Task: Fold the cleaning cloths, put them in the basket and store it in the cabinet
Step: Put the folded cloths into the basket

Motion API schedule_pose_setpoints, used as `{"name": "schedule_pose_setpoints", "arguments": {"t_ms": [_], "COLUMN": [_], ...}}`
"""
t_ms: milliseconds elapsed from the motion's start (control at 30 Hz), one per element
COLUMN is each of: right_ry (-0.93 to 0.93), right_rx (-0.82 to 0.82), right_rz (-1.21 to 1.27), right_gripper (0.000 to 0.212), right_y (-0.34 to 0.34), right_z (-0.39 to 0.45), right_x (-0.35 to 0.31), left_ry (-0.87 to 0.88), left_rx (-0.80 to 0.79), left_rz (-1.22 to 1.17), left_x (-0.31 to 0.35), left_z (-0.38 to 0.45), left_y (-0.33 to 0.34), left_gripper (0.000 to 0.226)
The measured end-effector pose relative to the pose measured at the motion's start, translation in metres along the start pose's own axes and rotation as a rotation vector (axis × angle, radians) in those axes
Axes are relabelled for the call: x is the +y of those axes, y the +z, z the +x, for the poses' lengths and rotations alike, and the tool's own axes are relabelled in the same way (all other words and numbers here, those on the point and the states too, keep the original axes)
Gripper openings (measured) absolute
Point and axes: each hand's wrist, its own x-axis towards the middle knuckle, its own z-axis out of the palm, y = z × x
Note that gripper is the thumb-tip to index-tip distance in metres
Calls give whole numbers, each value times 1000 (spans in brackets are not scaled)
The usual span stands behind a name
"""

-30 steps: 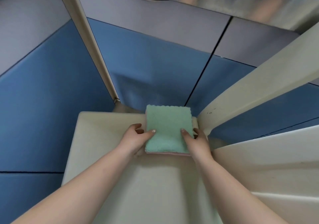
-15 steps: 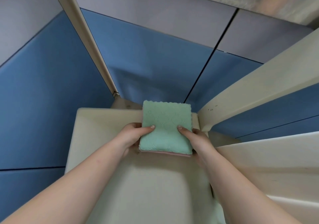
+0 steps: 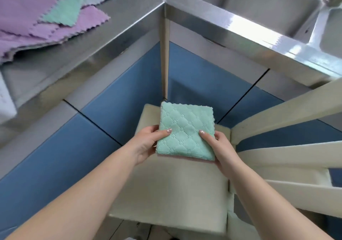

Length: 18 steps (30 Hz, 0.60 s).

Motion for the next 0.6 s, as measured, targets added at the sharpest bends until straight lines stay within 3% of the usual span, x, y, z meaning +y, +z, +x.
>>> {"name": "schedule_pose_setpoints", "arguments": {"t_ms": [67, 200, 333, 433, 500, 600], "right_ry": [-39, -159, -229, -242, -260, -305], "right_rx": [-62, -207, -337, -414, -450, -510], "right_rz": [-64, -158, -212, -241, -250, -234], "right_gripper": [84, 52, 41, 52, 61, 60], "right_y": [22, 61, 98, 120, 135, 155], "right_z": [-36, -101, -159, -193, -214, -241], "right_x": [-23, -60, -104, -136, -155, -182], "left_ry": [40, 130, 244, 323, 381, 460], "left_rx": [41, 146, 249, 307, 336, 377], "left_rz": [-35, -87, -138, -164, -180, -174], "left_x": [8, 20, 36, 52, 63, 81], "left_z": [-53, -146, -236, -288, -320, -358], "left_y": [-11, -24, -32, -37, -40, -43], "left_gripper": [45, 39, 46, 57, 52, 41]}}
